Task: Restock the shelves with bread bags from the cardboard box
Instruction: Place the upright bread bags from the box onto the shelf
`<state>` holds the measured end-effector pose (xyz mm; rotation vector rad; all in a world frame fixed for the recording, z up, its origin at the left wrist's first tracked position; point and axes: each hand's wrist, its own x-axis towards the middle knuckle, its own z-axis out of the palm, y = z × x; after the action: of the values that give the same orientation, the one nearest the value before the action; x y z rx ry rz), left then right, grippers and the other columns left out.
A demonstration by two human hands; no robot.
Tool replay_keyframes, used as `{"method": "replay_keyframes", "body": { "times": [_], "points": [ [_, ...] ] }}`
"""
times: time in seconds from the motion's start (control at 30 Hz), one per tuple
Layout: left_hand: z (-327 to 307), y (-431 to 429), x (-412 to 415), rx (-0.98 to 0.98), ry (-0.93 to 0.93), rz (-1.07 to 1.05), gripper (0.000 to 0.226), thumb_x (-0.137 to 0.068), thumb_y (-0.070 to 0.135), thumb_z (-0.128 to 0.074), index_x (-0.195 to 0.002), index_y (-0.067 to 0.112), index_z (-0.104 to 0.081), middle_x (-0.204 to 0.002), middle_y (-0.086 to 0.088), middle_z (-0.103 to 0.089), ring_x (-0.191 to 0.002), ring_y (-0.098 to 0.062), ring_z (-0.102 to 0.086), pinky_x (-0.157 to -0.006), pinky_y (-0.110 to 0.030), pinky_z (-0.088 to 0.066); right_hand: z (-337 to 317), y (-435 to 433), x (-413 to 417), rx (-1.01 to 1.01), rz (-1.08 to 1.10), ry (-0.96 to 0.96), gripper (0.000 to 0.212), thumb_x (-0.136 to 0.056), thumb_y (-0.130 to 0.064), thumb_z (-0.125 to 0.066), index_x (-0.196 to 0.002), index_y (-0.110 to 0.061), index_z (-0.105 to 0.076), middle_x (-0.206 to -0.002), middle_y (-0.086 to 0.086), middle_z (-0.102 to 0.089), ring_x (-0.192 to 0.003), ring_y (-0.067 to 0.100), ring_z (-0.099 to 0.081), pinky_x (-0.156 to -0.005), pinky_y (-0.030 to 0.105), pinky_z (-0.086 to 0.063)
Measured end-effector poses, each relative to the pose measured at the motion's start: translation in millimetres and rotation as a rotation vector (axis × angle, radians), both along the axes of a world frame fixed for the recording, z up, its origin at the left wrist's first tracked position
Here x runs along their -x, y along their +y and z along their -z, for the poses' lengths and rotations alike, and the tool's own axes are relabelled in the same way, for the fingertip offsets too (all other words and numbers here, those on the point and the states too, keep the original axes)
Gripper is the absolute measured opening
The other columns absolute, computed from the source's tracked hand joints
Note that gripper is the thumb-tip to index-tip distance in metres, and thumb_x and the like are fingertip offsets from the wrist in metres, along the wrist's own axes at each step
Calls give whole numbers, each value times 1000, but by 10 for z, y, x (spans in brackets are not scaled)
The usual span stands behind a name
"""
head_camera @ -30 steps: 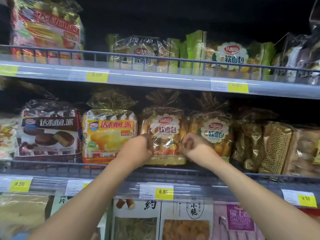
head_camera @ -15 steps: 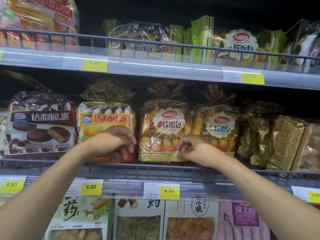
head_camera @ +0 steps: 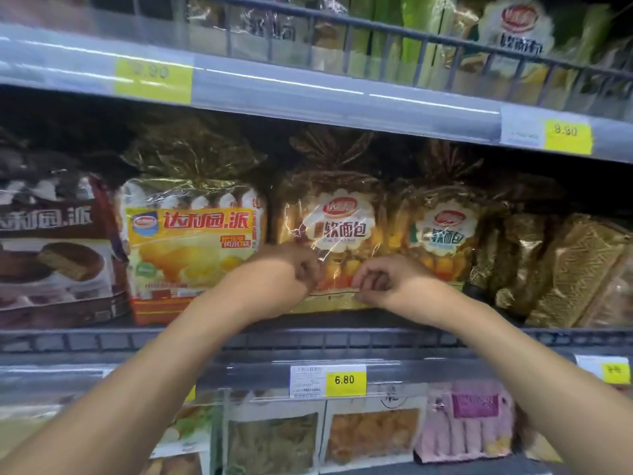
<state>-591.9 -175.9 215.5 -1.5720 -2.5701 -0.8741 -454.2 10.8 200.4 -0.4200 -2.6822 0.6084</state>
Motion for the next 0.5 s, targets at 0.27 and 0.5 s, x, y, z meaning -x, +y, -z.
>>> {"method": "replay_keyframes", "body": {
  "times": [0.27,0.5],
  "points": [
    [215,-23,-119,-170,367,-72,24,-90,15,-68,-111,27,-70,-112,0,-64,-104,-22,-62,-84,-29,-50,70,-78,17,-468,81,130,29,-77,-38,-79,-91,-38,-54,-93,-14,-58,-87,12,-57,-71,34,-52],
    [251,99,-115,-92,881,-188,69,-65,13,-82,-131,12,-62,-131,-18,-59,-115,-41,-56,-74,-48,-57,-151,-141,33,-650,160,-15,62,-73,-51,-81,-119,-37,-41,-127,-7,-39,-120,18,-41,-82,40,-52]
  ]
}}
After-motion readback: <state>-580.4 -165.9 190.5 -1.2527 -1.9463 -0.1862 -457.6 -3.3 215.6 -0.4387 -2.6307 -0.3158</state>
